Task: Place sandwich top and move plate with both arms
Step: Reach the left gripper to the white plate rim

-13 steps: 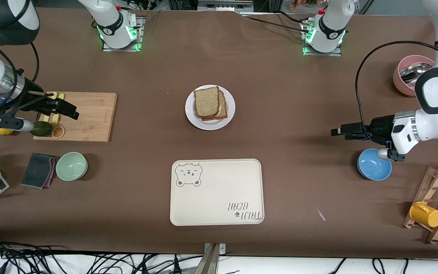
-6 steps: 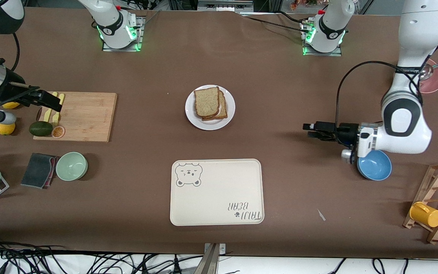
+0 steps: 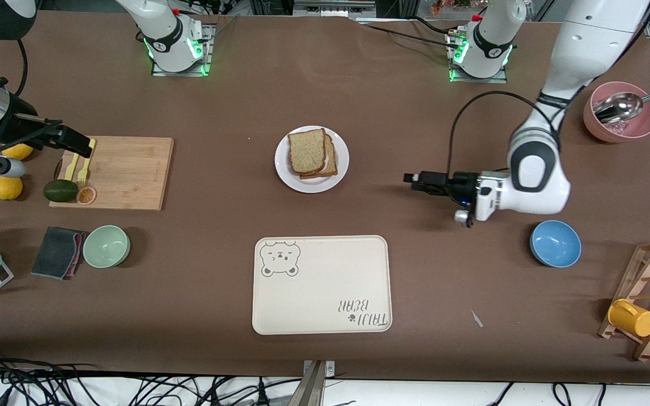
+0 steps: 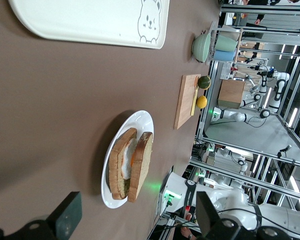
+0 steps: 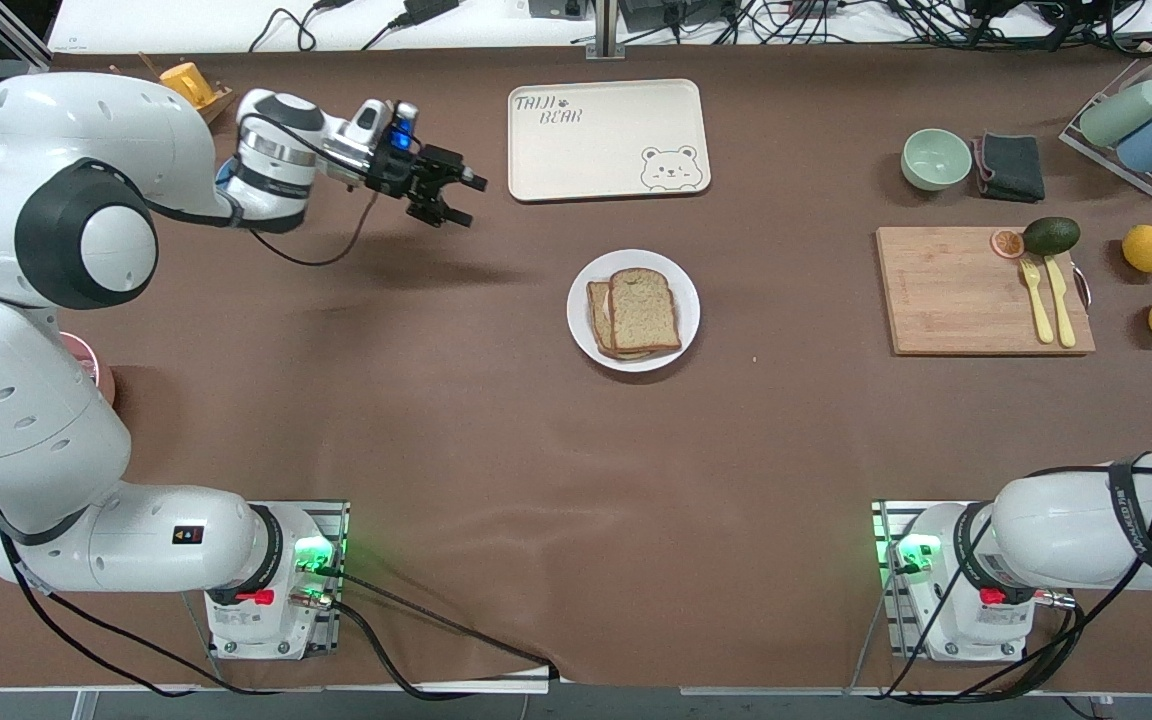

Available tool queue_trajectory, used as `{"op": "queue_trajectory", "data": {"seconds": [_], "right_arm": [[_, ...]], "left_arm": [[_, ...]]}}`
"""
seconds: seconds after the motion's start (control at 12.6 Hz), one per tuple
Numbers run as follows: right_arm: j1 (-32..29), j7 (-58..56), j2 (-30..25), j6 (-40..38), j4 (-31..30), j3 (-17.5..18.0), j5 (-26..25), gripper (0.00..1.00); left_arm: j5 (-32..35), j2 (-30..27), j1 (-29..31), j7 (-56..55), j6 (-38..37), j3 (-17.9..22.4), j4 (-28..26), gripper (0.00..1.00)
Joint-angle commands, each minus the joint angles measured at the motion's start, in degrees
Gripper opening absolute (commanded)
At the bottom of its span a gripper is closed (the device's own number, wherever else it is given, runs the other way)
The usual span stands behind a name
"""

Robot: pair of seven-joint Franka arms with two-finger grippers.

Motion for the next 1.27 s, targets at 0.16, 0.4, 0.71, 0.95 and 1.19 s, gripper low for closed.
{"op": "queue_trajectory", "data": {"seconds": [0.16,0.4,0.71,0.95,1.19], "right_arm": [[-0.42,0.83,-0.29,-0.52,0.93,0.52,-0.7,1.0],[-0.15,0.92,-0.2,-0.17,0.85,0.79,-0.09,1.0],[-0.06,0.92,-0.29,-0.17,0.85,0.88,0.0,1.0],[-0.06,0.92,-0.2,0.01,0.85,0.79,0.0,1.0],[0.02,0.92,0.24,0.01,0.85,0.88,0.0,1.0]], "left_arm": [[-10.4,-2.76,0.3,6.27,15.24,-9.11,-8.91,1.0],[-19.28,-1.45,-2.23,12.07,21.65,-11.76,-11.03,1.0],[-34.57,1.01,-9.53,24.54,28.42,-11.76,-11.91,1.0],[-35.75,3.29,-10.25,31.49,29.41,-11.76,-11.82,1.0],[-36.01,4.27,-10.42,32.04,29.58,-11.76,-11.91,1.0]]}}
